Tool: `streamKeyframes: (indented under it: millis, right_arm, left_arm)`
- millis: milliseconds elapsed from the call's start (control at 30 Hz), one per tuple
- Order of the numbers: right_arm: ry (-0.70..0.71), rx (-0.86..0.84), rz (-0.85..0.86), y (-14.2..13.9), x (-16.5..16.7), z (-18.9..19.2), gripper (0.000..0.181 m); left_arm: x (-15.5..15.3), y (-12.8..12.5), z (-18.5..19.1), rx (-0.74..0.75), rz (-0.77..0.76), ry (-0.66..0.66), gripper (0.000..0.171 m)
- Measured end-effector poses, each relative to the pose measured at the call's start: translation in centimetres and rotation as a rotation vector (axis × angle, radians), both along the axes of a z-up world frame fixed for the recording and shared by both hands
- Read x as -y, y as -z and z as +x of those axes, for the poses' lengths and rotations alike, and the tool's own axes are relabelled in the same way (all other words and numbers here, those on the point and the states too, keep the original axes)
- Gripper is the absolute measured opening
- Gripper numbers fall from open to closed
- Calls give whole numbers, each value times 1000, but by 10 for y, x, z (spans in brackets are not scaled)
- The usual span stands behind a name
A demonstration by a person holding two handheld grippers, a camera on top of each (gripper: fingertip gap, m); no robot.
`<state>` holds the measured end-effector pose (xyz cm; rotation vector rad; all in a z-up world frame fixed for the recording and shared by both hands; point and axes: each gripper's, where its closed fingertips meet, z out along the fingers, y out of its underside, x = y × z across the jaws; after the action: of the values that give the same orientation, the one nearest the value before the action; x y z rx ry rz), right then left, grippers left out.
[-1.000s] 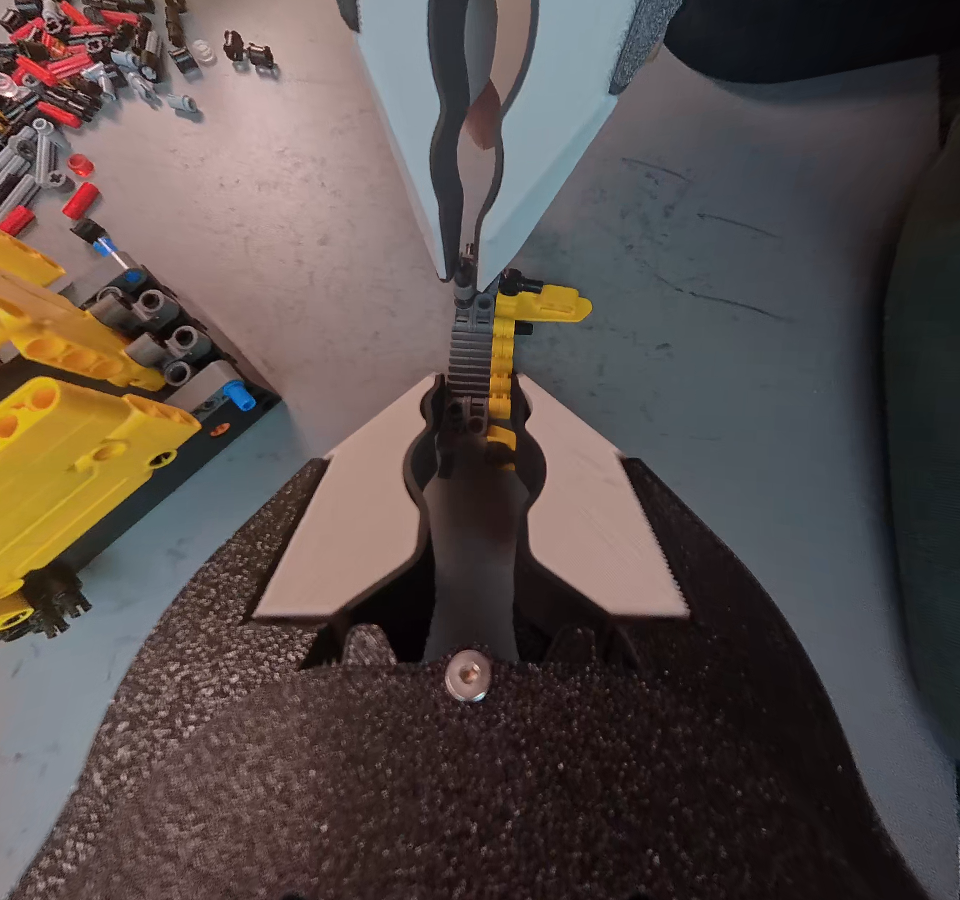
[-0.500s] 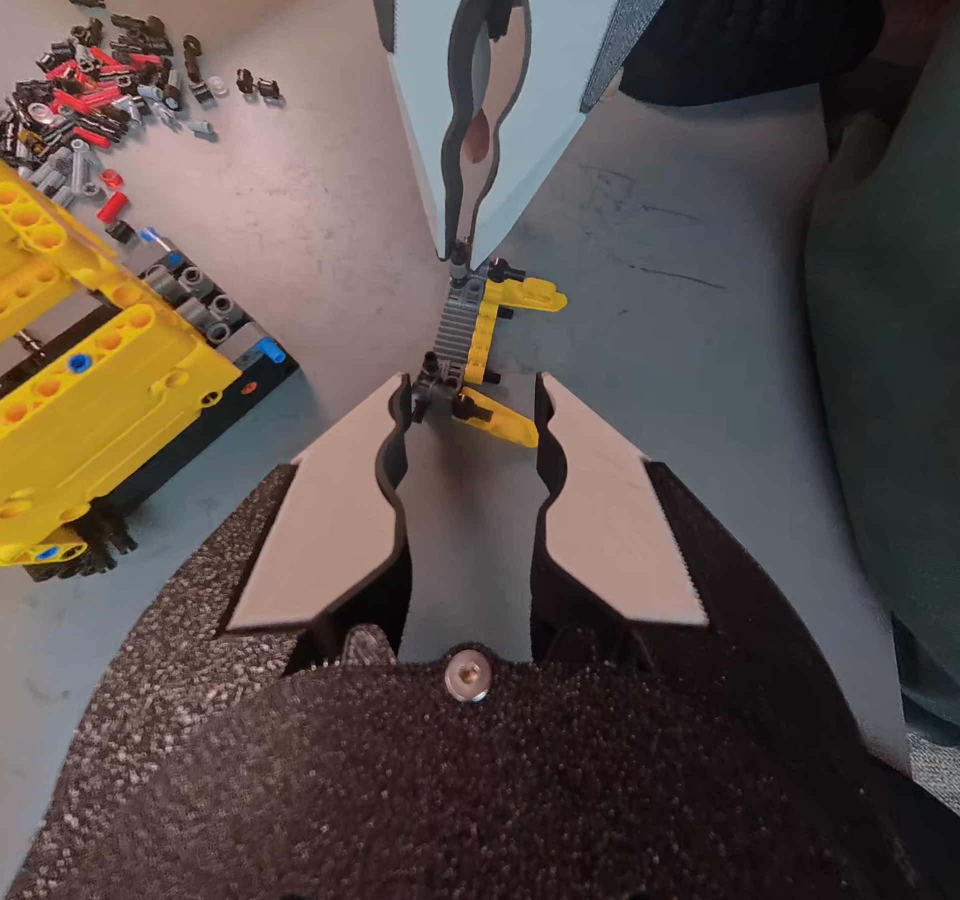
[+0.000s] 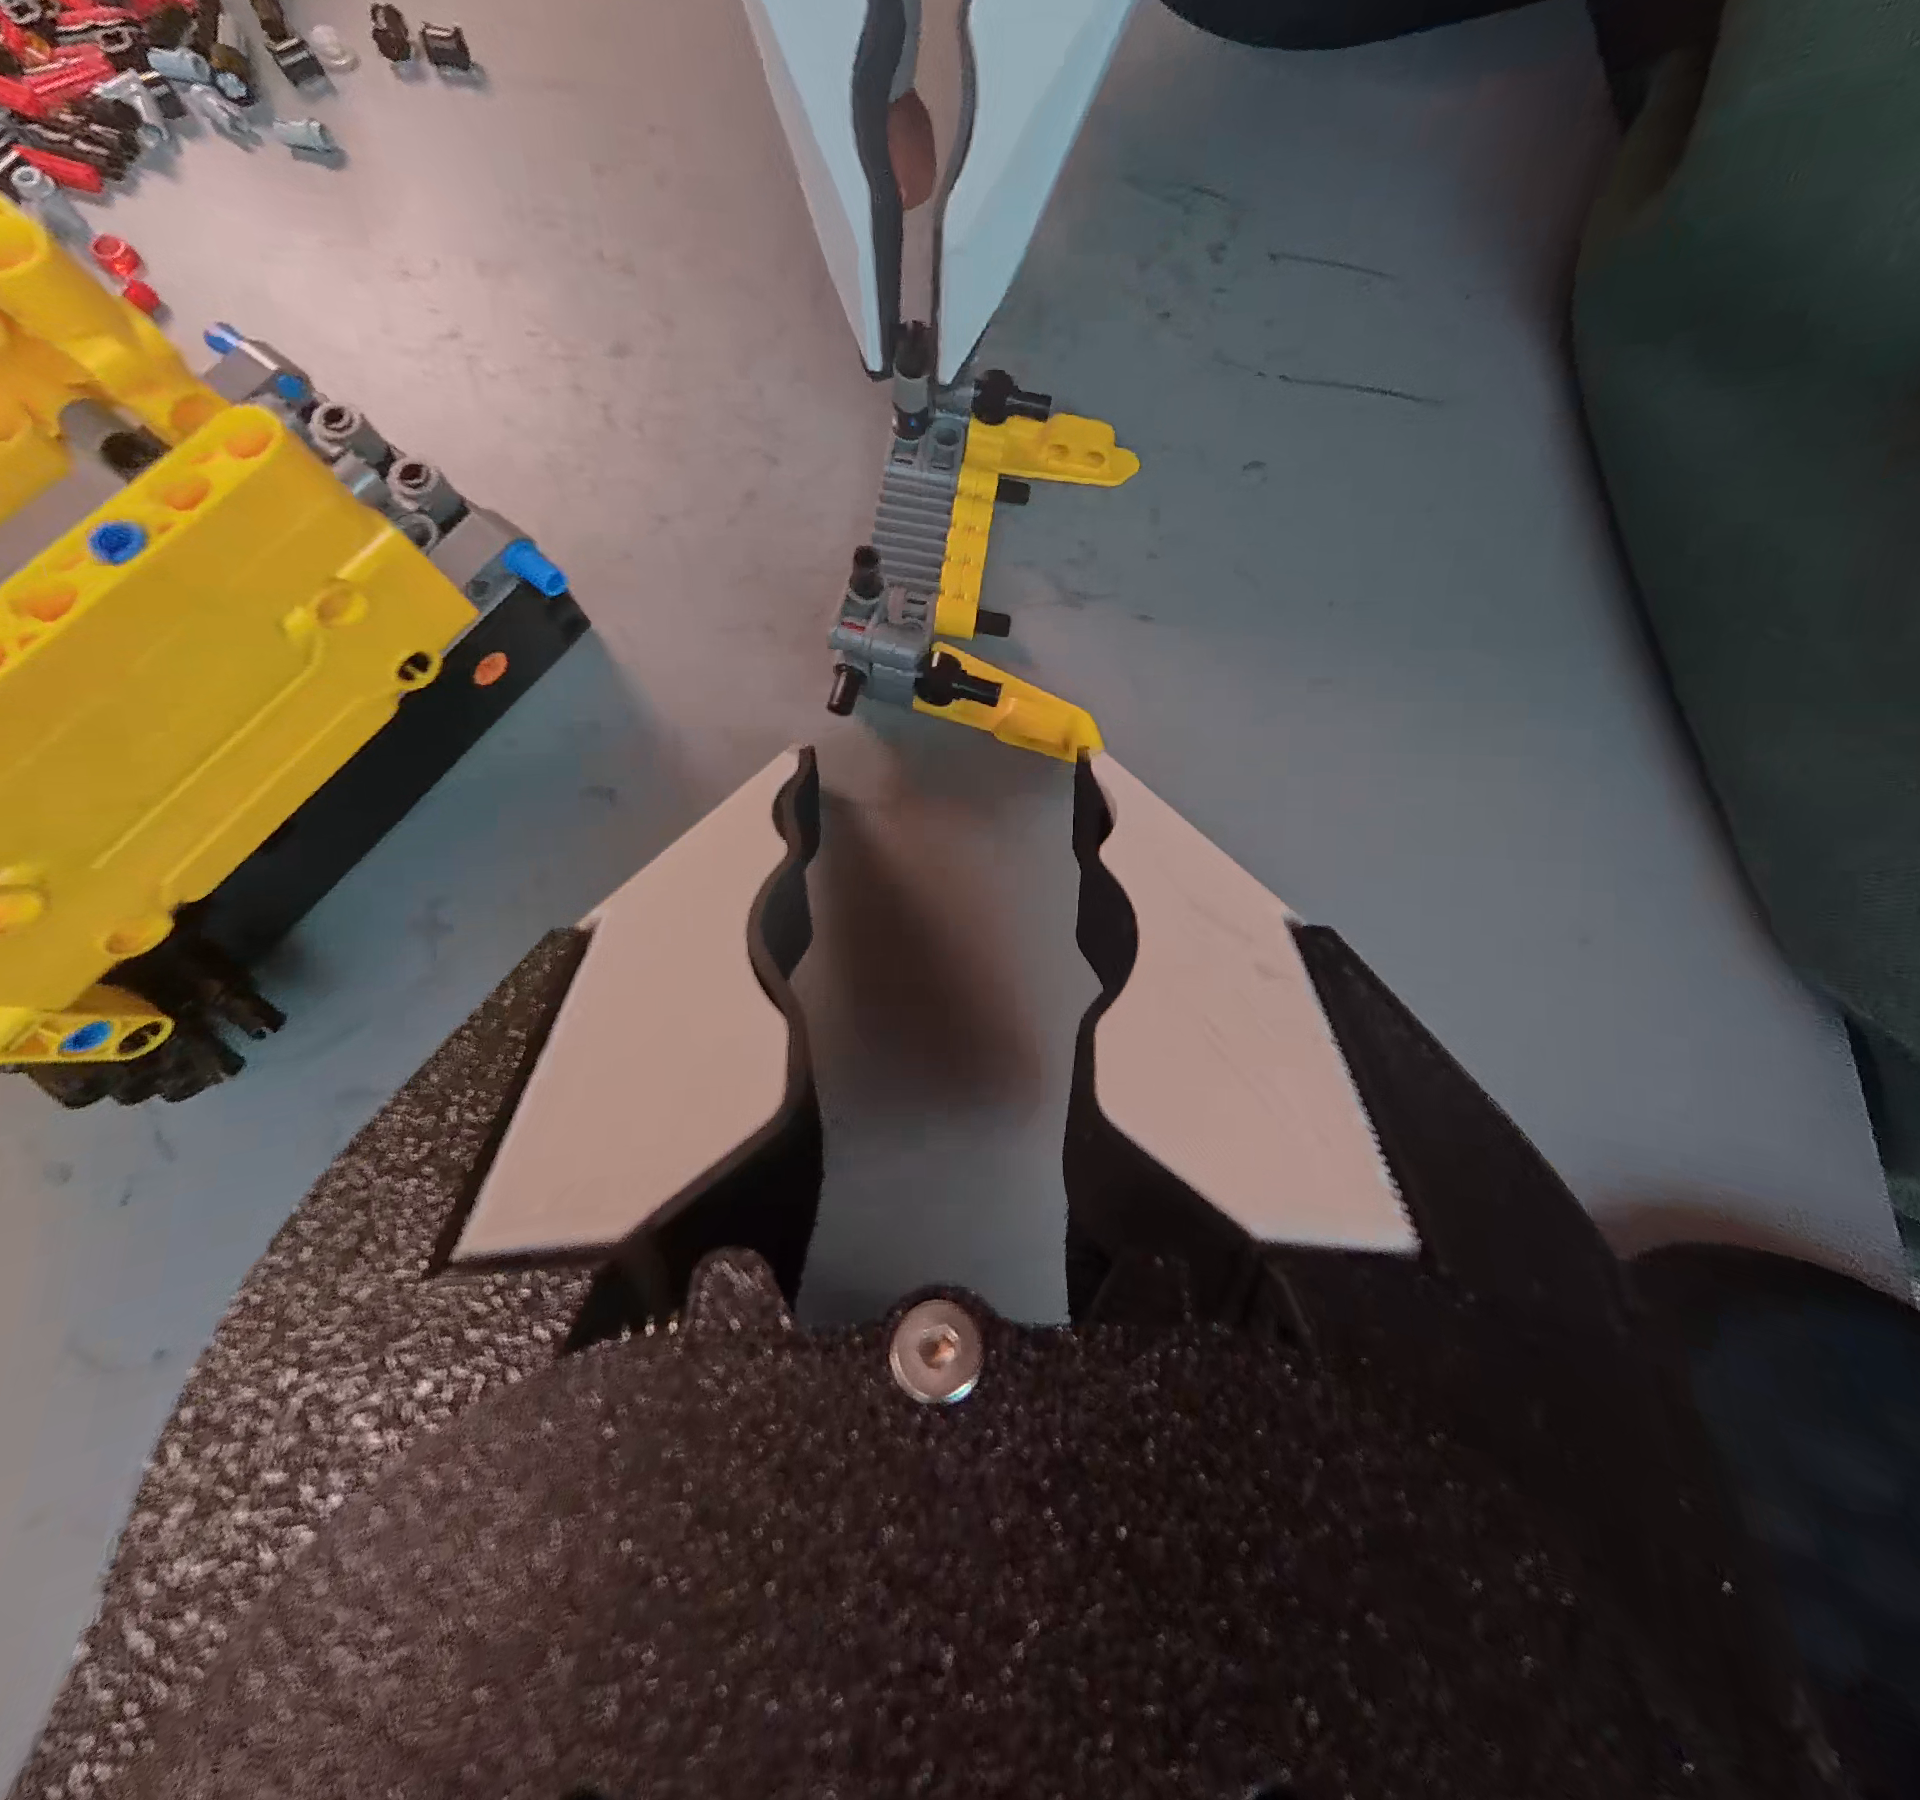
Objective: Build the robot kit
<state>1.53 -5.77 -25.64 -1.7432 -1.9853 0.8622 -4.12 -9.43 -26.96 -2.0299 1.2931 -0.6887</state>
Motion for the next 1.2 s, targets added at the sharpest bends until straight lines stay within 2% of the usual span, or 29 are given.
streamKeyframes:
  millis: [200,400,667,800,900,1000,1100,1200]
  right_arm:
    - [-1,-16,-29,0,0,-1,7]
    - [2,-20,-40,1,0,-1,7]
    - [-51,-63,-8,0,1,-1,7]
    - [-79,-82,8,0,2,-3,7]
    - [-116,-124,52,-1,4,-5,6]
    - [-117,-162,98,-2,-1,-7,6]
    - [-98,-178,73,-4,-4,-6,8]
    - [-92,-199,38,-8,-7,-3,17]
  left_arm:
    - [-1,3,15,-20,3,35,50]
    - [3,2,15,-10,-7,29,42]
    - [2,-11,15,95,-49,3,46]
    - [-2,-8,23,66,-28,-2,49]
    - [-7,2,23,-2,-33,-34,43]
    - [-10,2,23,-19,-23,-56,33]
    - [-14,-1,23,-39,38,-75,33]
    - [-18,-8,24,-42,110,-86,33]
